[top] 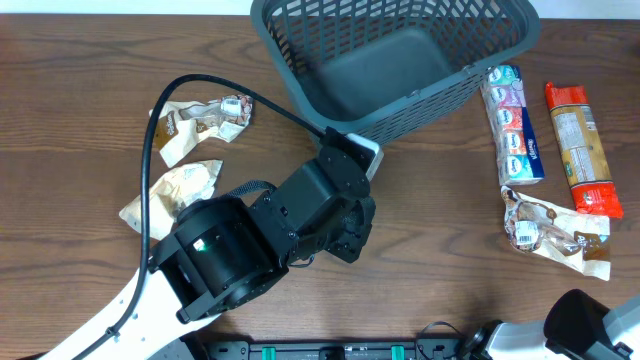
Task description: Pack container
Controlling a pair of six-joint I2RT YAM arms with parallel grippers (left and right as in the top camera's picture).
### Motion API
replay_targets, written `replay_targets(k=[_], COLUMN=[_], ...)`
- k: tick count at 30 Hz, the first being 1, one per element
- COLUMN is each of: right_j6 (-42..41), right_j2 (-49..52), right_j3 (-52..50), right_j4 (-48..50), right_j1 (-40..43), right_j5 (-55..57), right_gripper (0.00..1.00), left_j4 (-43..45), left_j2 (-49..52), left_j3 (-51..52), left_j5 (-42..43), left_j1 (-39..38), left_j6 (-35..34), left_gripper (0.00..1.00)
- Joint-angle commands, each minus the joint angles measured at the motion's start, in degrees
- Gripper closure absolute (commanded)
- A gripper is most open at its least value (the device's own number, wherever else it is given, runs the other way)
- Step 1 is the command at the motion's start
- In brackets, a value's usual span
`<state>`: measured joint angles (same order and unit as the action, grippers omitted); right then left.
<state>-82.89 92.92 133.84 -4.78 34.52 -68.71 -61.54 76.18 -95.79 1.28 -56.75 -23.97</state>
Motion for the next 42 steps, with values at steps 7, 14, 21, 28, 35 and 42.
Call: replay_targets(k=[7,14,21,28,35,42], right_j6=[29.2,52.9,68.4,85.6,85.7,82.9], right_j2=[-2.6,-5.4,-4.4,0.1,6.2,10.3], right_j3=[0.0,0.0,0.0,0.0,0.0,0.0], right_j4=[-37.6,-53.0,-57.6,-61.3,-61.4,-60.5], right_j1=[-1.1,-8.6,-20.3,-26.8,-27.5,-27.5], right_j5=[19.7,44.0,64.5,72.7,61.5,57.4], right_gripper=[0.98,0.98,0.99,0.99,0.99,0.99], left_j4=[-1.2,-1.4,-1.7,-4.5,-3.5,-2.8], left_j2=[-0.2,-0.2,-0.2,0.0,3.3,10.6], left_j3=[-1.0,-1.0,-1.0,-0.8,0.0,0.0], left_j5=[-0.5,-0.5,-0.5,-1.9,-6.3,-6.2], left_j1=[-0.2,-0.2,-0.2,-0.2,-0.2,-0.8], left_j6=[-0.3,-0.3,-0.3,-2.4,-7.8,-10.9], left_gripper=[0.94,0.94,0.94,0.94,0.94,0.94])
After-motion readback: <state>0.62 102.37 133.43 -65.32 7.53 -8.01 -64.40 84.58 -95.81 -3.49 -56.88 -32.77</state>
